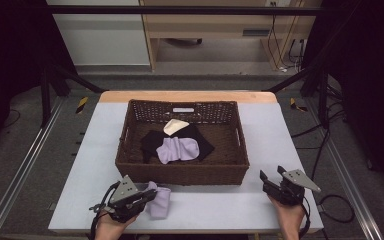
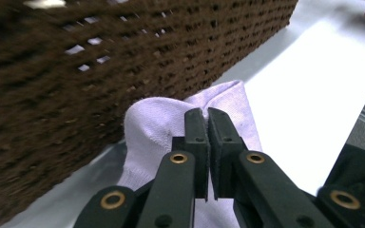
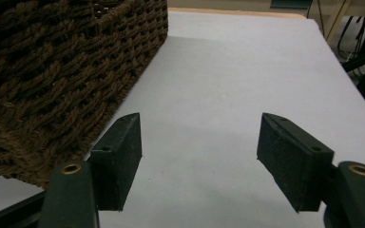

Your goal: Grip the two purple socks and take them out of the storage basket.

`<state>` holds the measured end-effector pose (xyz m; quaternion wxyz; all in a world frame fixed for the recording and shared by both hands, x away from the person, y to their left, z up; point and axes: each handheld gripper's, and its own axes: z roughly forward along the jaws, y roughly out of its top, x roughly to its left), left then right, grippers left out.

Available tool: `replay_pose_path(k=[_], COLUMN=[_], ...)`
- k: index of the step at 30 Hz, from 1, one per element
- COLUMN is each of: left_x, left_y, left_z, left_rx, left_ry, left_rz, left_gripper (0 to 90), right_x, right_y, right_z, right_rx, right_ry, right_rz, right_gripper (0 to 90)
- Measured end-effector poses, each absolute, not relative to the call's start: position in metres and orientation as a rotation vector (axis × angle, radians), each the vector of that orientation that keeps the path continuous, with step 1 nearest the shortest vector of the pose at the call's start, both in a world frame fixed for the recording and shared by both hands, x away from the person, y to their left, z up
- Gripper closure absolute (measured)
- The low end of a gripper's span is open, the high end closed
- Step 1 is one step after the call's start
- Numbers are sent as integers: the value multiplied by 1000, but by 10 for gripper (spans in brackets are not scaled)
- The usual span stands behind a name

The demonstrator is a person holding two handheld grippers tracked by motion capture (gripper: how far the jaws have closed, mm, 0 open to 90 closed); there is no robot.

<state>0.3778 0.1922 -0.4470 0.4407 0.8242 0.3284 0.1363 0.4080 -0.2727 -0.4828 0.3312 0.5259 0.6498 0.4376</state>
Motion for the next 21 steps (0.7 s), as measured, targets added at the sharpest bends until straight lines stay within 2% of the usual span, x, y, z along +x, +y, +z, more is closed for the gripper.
replay_pose_path(k=[6, 7, 9, 15, 21], left_x=[381, 381, 381, 375, 378], left_y=[186, 187, 188, 199, 210], left_z=[-453, -454, -454, -436, -415], left_rx=[2056, 2051, 2041, 1948, 1877], left_ry=[816, 820, 839, 855, 864], left_rz=[341, 341, 340, 403, 429], left_gripper=[853, 838, 750, 608, 568], right_x=[408, 408, 408, 408, 408], right_y=[-273, -272, -272, -272, -272], right_z=[-483, -483, -483, -483, -483], right_rx=[1380, 1381, 1376, 1384, 1387], right_ry=[1695, 1697, 1701, 1695, 1695], right_rz=[1142, 1142, 1137, 1137, 1134], right_gripper=[315, 314, 311, 307, 311])
